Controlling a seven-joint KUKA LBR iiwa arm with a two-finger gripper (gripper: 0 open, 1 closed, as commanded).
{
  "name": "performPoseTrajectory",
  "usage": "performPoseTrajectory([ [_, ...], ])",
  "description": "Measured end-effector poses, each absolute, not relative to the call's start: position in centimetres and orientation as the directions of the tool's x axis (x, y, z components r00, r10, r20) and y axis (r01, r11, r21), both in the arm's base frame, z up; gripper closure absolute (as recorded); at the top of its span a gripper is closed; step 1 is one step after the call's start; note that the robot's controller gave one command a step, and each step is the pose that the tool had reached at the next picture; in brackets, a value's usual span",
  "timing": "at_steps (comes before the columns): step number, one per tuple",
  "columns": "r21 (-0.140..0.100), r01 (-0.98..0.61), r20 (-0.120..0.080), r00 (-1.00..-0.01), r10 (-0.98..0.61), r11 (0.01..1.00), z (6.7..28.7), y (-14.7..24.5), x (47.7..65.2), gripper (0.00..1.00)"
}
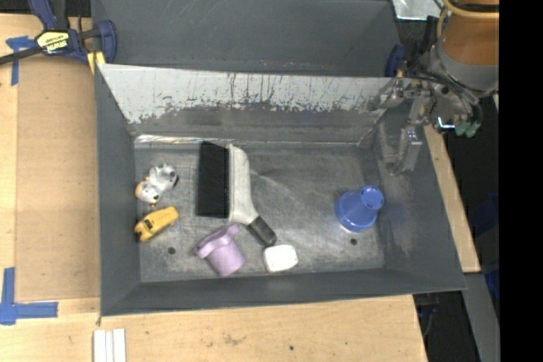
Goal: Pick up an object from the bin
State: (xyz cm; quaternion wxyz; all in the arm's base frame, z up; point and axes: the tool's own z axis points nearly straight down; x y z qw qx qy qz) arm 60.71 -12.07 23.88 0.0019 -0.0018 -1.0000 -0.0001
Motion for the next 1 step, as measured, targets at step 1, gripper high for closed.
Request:
performPoseTrajectory([
  [1, -0.001, 0.001, -0.005, -1.000, 0.001, 1.000, 24.38, -12.03, 60.85, 0.00],
])
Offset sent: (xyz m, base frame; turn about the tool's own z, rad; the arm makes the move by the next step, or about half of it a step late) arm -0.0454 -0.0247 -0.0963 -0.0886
